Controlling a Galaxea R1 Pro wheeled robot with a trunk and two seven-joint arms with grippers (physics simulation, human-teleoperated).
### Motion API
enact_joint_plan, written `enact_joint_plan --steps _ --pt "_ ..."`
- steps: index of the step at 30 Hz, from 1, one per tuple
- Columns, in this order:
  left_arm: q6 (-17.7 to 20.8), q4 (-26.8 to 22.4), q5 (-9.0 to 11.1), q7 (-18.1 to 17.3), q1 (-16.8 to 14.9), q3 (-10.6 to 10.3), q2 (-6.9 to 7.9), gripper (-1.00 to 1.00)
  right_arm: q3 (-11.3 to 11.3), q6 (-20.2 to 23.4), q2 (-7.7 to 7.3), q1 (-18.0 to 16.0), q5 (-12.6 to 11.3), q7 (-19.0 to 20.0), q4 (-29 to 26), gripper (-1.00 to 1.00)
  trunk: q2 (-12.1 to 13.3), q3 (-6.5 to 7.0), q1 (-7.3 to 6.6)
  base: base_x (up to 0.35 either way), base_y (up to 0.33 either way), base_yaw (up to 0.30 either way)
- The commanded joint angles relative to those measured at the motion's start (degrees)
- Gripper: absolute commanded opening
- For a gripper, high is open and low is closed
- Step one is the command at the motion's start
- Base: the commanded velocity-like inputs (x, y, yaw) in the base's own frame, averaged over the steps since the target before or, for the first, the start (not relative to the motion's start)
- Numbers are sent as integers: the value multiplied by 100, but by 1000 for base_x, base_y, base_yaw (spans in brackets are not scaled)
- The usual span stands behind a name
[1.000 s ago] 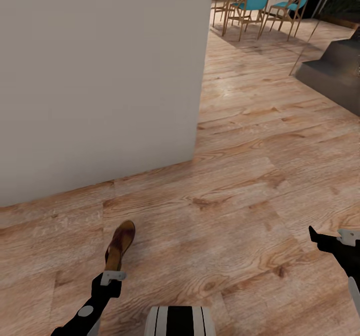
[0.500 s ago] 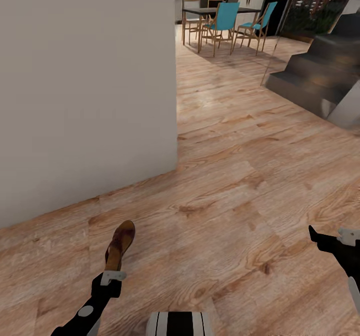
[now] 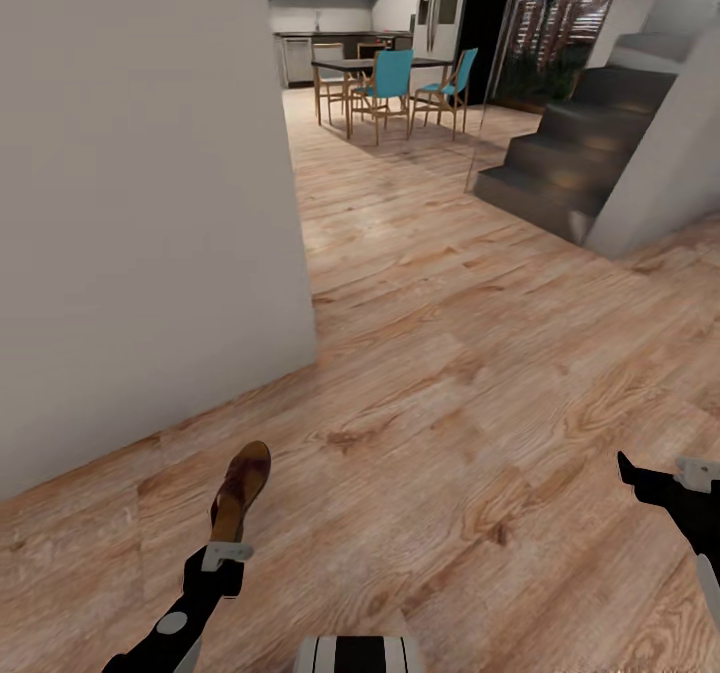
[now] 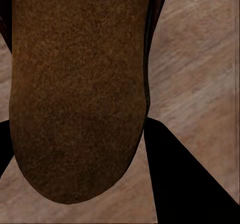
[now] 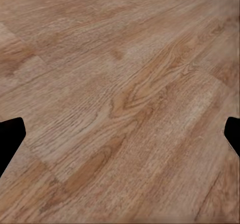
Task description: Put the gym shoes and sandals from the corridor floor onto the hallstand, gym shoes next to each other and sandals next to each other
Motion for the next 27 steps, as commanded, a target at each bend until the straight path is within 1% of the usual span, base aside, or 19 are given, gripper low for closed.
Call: enact_joint_plan --steps 1,19,27 --pt "-12 1 -46 6 -1 -10 3 -100 -9 32 2 -4 -22 28 -6 100 0 24 -3 0 0 -273" --pt "-21 1 -40 6 -1 -10 3 -100 -9 32 2 -4 -22 28 -6 100 24 517 -50 0 0 -271" --pt "-28 -4 -40 6 -1 -10 3 -100 -9 32 2 -4 -22 28 -6 100 345 703 -225 0 0 -268"
